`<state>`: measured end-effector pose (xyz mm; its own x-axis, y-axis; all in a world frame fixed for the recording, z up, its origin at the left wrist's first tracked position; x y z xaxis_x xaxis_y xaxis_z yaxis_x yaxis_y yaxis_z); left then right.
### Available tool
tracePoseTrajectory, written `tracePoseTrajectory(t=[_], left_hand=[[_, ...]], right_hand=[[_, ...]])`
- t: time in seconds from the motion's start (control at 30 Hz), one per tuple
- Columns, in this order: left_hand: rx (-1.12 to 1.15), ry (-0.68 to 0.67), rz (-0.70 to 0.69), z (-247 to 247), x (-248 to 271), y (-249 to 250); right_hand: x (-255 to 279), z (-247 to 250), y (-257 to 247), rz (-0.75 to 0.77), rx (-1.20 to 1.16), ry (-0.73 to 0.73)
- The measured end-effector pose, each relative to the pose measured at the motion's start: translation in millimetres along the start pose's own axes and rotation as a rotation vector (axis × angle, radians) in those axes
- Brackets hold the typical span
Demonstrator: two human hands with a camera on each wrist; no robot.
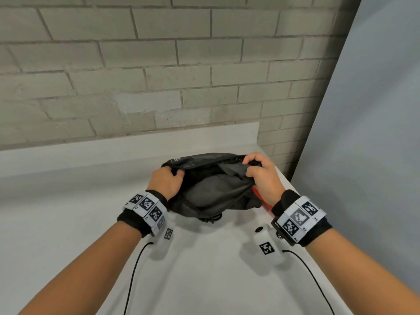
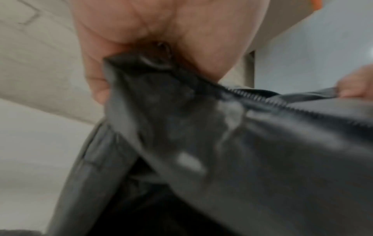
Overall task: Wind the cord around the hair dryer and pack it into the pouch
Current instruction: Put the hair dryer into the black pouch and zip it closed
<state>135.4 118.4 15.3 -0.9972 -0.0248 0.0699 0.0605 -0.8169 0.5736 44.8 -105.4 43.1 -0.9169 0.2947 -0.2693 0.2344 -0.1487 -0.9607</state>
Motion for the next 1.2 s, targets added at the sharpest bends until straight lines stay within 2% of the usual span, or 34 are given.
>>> tracePoseTrajectory(t=[0.13,0.2,0.23,0.33,0.37,0.43,0.5,0.6,0.7,0.77,0.83,0.9,0.97,1.07,1.2], left_hand=[[0.166,0.125,0.057,14,-5,-5],[0.154,0.161,0.011,17,0,-3],[0.128,0.154,-0.038,14,5,0],[0.017,0.099,-0.224,0,25,11],[-0.025,0.073,-0.279,-6,34,13],[-0.074,0.012,-0.383,-17,52,18],[-0.083,-0.058,-0.477,-28,68,21],[-0.083,-0.117,-0.505,-35,76,17],[-0.011,-0.137,-0.588,-31,77,15],[0.033,-0.142,-0.555,-27,69,9],[0.04,-0.112,-0.396,-22,53,-3],[0.05,-0.02,-0.231,-13,38,-13],[0.008,0.085,-0.13,0,27,-20],[-0.158,0.167,-0.095,11,19,-21],[-0.202,0.219,-0.158,14,25,-17]], right_hand=[[13,-19,-11,0.116,0.148,-0.206],[15,-27,-2,0.11,0.254,-0.307],[13,-26,6,0.108,0.38,-0.325],[-1,-16,19,0.159,0.943,-0.272],[-5,-9,19,0.138,1.065,-0.21],[-11,4,15,0.085,1.164,-0.083],[-17,10,14,0.052,1.121,-0.018],[-21,17,16,0.046,0.86,0.059],[-21,26,23,-0.005,0.765,0.077],[-18,29,24,-0.022,0.727,0.056],[-14,24,21,0.018,0.747,-0.021],[-6,7,14,0.105,0.798,-0.171],[4,-12,10,0.152,0.784,-0.317],[18,-32,2,0.208,0.758,-0.464],[31,-52,2,0.273,0.86,-0.586]])
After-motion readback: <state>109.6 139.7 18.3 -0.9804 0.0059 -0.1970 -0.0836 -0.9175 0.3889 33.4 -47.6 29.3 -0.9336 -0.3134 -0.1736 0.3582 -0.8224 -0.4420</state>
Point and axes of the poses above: each hand's wrist, its own x-axis away from the middle knuckle, its own z-axis out of the back of the hand, y = z × x, the point moved 8 cm from there along -x, towards the middle knuckle, and after that the axes turned 8 degrees about z, right-handed, at the moved point
